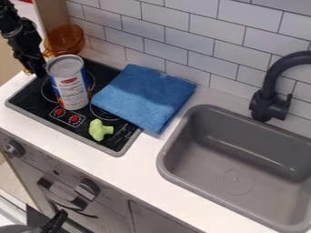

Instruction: Put the glass bowl into burner

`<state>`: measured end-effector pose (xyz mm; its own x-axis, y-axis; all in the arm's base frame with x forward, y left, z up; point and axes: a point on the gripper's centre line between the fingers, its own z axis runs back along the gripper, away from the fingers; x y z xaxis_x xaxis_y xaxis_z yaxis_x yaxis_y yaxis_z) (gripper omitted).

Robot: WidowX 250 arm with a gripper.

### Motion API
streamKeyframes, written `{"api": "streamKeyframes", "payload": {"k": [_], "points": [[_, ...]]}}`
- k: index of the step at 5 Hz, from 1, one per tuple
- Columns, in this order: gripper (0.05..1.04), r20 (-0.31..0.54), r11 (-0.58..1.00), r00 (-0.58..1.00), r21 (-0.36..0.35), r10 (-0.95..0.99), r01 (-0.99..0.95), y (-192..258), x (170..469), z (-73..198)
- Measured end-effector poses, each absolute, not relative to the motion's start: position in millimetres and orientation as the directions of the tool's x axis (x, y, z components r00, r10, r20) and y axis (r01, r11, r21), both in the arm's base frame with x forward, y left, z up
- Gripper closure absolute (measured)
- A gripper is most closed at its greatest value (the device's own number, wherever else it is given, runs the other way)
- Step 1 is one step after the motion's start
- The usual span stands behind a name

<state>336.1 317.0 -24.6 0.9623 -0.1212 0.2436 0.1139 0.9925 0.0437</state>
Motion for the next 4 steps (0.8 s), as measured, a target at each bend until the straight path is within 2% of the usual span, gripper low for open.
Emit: {"api": "streamKeyframes", "payload": {"k": [1,2,4], "points": [[0.706,0.253,0.992,0.959,0.043,-0.126,0.119,310.9,346.0,-20.8],[0.706,0.282,0.991,0.951,0.085,-0.126,0.106,307.3,357.3,-24.1],[0.706,0.285,0.990,0.950,0.088,-0.127,0.107,303.1,365.6,-20.6]]}}
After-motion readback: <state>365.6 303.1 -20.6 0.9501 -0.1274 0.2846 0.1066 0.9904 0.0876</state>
